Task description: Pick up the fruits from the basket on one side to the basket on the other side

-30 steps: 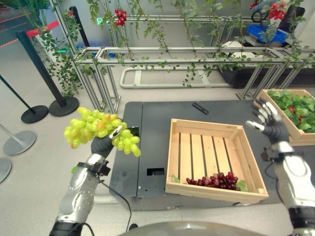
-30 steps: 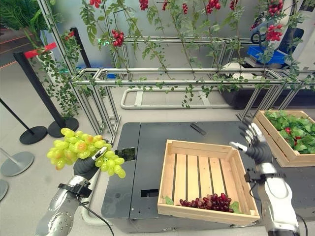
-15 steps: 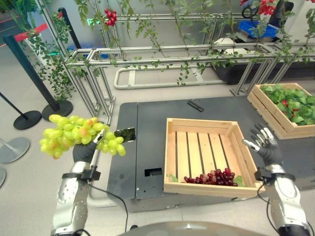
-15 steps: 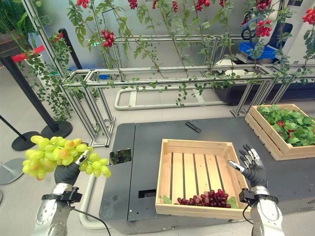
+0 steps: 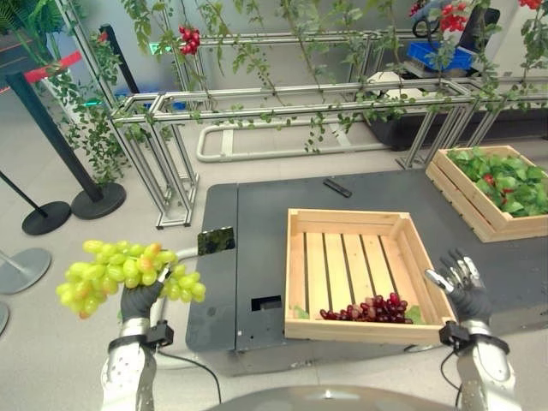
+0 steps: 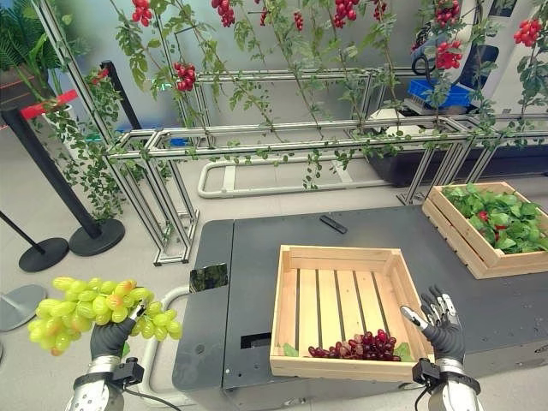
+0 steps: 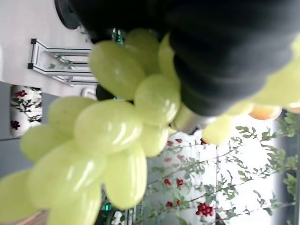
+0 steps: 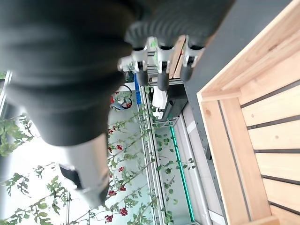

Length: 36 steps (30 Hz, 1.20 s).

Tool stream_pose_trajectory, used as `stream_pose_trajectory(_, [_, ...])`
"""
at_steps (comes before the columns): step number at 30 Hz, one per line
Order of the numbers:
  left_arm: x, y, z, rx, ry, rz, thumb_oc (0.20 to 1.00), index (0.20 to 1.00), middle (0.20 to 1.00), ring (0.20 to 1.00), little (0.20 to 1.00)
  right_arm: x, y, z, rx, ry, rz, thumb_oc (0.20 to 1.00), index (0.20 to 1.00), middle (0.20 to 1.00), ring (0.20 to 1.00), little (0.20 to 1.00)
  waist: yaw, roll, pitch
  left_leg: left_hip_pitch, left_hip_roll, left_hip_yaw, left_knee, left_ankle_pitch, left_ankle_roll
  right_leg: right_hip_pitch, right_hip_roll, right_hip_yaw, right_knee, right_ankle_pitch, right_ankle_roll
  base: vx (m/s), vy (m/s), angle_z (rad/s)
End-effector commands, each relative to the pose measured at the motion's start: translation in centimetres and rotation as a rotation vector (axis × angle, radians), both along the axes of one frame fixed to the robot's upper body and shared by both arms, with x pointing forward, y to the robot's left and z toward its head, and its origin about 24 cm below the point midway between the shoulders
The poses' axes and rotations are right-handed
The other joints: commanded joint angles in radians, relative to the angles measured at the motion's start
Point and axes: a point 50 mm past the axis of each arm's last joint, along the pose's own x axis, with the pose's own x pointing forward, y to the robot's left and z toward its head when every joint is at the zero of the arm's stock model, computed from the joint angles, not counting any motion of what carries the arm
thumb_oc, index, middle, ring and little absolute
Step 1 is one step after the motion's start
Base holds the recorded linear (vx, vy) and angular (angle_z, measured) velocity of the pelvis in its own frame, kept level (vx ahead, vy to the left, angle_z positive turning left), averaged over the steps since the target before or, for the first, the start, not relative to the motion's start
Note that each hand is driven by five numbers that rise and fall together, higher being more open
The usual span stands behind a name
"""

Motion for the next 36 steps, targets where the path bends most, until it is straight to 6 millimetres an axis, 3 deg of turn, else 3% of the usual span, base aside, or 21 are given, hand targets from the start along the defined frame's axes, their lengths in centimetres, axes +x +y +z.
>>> stream_pose_trajectory(1, [1.2, 2.0, 3.7, 0.138, -0.188, 0.041, 0.2, 0.2, 0.2, 0.2, 0.2, 2.2, 0.0, 3.1, -0.024, -0.202, -0.013, 1.0, 1.0, 1.0, 1.0, 1.0, -0.01, -0.022, 0.024, 0.002, -0.035, -0.03, 0.057, -0.115, 0.05, -0.065, 0.004, -0.041, 0.034, 0.007, 0.001, -0.06, -0.006, -0.08])
stream_pose_trajectory(7, [2.2, 1.2, 4.1, 0.126, -0.218, 0.013, 0.2, 0.2, 0.2, 0.2, 0.2, 2.5, 0.2, 2.9, -0.051, -0.187, -0.016, 1.0, 1.0, 1.0, 1.0, 1.0, -0.003, -0.02, 0.024, -0.004, -0.038, -0.031, 0.054, -0.108, 0.05, -0.07, 0.003, -0.044, 0.032, 0.013, 0.001, -0.01, 0.003, 0.0])
stream_pose_trajectory(20, [2.2, 1.0, 4.1, 0.154, -0.213, 0.023, 0.2, 0.2, 0.2, 0.2, 0.2, 2.5, 0.4, 2.6, -0.062, -0.169, -0.021, 1.0, 1.0, 1.0, 1.0, 1.0, 0.004, -0.022, 0.024, 0.007, -0.029, -0.05, 0.05, -0.109, 0.044, -0.044, 0.01, -0.07, 0.035, -0.005, -0.006, 0.0, -0.001, 0.0])
stream_pose_trajectory(28, [1.8, 1.4, 4.1, 0.166, -0.205, 0.034, 0.2, 0.2, 0.2, 0.2, 0.2, 2.7, 0.8, 2.8, -0.069, -0.172, 0.007, 1.0, 1.0, 1.0, 1.0, 1.0, 0.018, -0.025, 0.048, -0.016, -0.011, -0.096, 0.086, -0.115, 0.037, -0.067, 0.021, -0.099, 0.126, -0.058, -0.027, -0.01, -0.037, 0.15])
stream_pose_trajectory(33, [1.6, 2.1, 4.9, 0.184, -0.238, 0.063, 0.2, 0.2, 0.2, 0.2, 0.2, 3.5, 1.0, 3.8, -0.086, -0.211, 0.036, 1.0, 1.0, 1.0, 1.0, 1.0, 0.046, -0.024, 0.087, -0.062, 0.005, -0.128, 0.158, -0.123, 0.03, -0.128, 0.024, -0.124, 0.256, -0.113, -0.044, -0.08, -0.085, 0.21])
stream_pose_trajectory(36, [1.8, 2.5, 5.4, 0.189, -0.264, 0.086, 0.2, 0.2, 0.2, 0.2, 0.2, 4.0, 0.7, 4.8, -0.122, -0.247, 0.042, 1.0, 1.0, 1.0, 1.0, 1.0, 0.084, -0.018, 0.115, -0.139, 0.014, -0.164, 0.223, -0.097, -0.002, -0.143, 0.039, -0.159, 0.257, -0.131, -0.067, -0.14, -0.155, 0.33])
